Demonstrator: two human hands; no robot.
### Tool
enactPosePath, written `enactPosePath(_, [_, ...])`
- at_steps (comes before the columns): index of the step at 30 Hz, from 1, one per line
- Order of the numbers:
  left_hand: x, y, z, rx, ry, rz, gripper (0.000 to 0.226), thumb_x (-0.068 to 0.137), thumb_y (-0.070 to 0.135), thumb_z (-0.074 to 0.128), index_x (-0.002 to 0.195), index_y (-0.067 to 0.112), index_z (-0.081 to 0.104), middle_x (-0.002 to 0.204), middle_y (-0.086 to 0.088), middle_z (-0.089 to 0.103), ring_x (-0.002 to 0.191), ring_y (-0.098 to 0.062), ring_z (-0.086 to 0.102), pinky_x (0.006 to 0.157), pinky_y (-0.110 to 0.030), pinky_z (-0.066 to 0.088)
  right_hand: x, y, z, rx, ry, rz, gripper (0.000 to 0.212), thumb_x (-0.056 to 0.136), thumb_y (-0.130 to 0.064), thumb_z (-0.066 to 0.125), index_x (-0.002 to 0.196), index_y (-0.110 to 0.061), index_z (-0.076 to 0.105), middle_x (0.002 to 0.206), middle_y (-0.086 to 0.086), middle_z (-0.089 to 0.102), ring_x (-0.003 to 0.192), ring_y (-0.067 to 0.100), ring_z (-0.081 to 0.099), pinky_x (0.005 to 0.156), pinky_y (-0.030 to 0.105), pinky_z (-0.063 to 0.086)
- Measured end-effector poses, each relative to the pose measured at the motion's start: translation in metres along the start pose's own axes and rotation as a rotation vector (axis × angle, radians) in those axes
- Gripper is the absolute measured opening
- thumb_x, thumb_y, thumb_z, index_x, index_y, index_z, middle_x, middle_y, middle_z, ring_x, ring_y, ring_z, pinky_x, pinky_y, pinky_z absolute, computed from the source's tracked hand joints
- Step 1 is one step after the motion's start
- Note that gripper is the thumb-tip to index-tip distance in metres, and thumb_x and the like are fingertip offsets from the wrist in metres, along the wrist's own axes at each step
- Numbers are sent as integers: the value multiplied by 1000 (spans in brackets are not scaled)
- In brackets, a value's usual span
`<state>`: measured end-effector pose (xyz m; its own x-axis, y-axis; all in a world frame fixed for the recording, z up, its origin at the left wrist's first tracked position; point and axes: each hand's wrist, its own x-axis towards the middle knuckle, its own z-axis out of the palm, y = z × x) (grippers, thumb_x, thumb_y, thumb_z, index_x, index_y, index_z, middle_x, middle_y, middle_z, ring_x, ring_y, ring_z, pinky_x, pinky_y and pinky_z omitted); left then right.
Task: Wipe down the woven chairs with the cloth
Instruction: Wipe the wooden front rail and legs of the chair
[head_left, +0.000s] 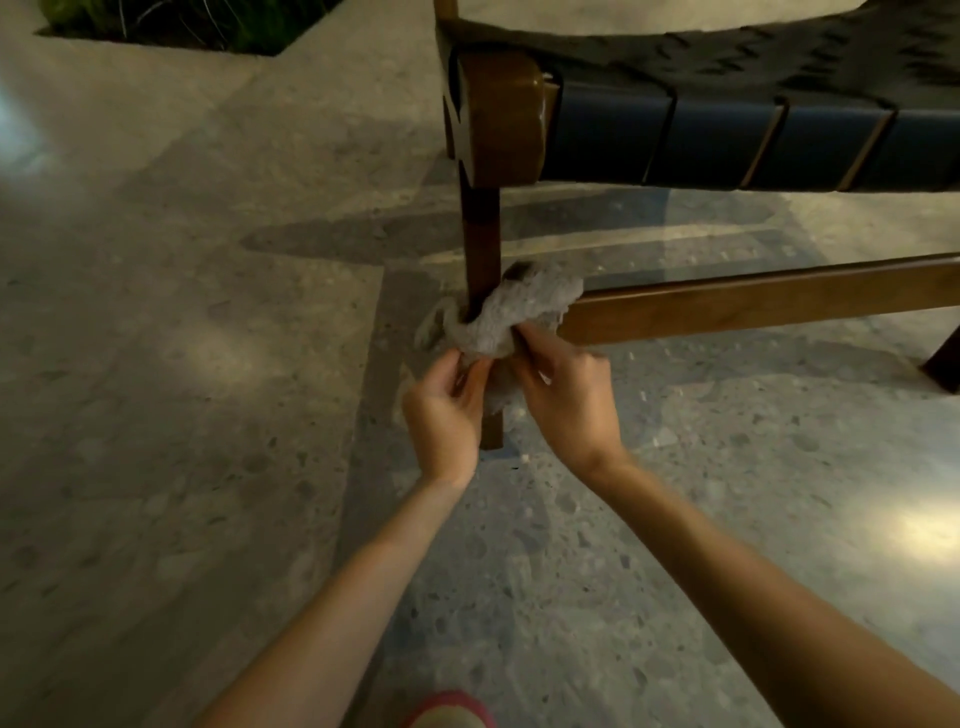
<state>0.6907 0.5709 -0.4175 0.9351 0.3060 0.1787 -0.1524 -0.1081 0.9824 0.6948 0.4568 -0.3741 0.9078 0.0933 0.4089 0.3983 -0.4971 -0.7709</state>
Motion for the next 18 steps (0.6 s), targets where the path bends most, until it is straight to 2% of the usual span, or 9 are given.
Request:
enactPosePath(2, [-6,4,3,158,67,157,33,89,9,63,121,15,60,116,0,64,110,-8,61,96,-27,49,1,0,-9,-48,-17,-71,18,91,0,56,107,-3,64,95,5,69,85,9,63,72,25,51])
enactPosePath(4, [-3,8,4,379,118,419,43,86,9,66,128,5,55,128,-12,54,121,-11,49,103,-25,42,8,1,-18,-97,-70,-91,26,94,-2,54,119,-5,58,113,7,65,101,9,60,85,25,51])
enactPosePath(6, [4,12,2,531,98,585,44,86,5,66,128,-2,55,130,-21,46,122,-15,43,103,-24,41,18,4,-23,-176,-200,-81,39,97,-8,51,135,-7,47,139,8,49,126,8,44,106,26,39])
enactPosePath(8, [10,14,2,678,52,609,39,90,6,63,128,-1,56,131,-20,45,118,-24,44,99,-34,45,27,7,-24,-338,-318,-83,47,99,-16,46,144,-7,35,150,10,34,141,18,27,118,38,21])
enactPosePath(10, [13,13,5,889,68,639,43,89,9,66,130,5,55,133,-13,36,118,-27,40,98,-42,45,33,10,-24,-507,-360,-105,49,99,-19,44,144,-4,33,149,15,36,141,27,27,118,43,16])
enactPosePath(12, [14,13,9,1118,86,736,53,81,15,74,131,11,56,134,-7,31,118,-26,36,96,-42,47,38,13,-27,-695,-398,-130,51,97,-18,47,144,-4,32,145,15,38,135,31,32,116,42,22])
enactPosePath(15, [18,17,13,1364,77,890,57,78,36,75,130,19,58,138,2,49,122,-20,40,97,-35,45,44,16,-47,-824,-382,-78,49,92,-12,52,138,-3,39,137,17,43,121,33,40,97,42,42])
enactPosePath(16, [19,17,15,1417,63,939,57,79,42,72,130,21,57,137,6,53,124,-18,44,99,-33,43,44,17,-56,-858,-343,-68,46,91,-13,55,134,-1,43,133,20,46,115,36,44,91,44,44])
enactPosePath(18, [20,19,22,1491,36,999,57,80,48,69,131,24,57,136,10,54,122,-10,53,100,-27,40,42,23,-74,-982,-286,-69,48,92,-20,57,133,2,45,126,24,50,110,40,47,91,48,42])
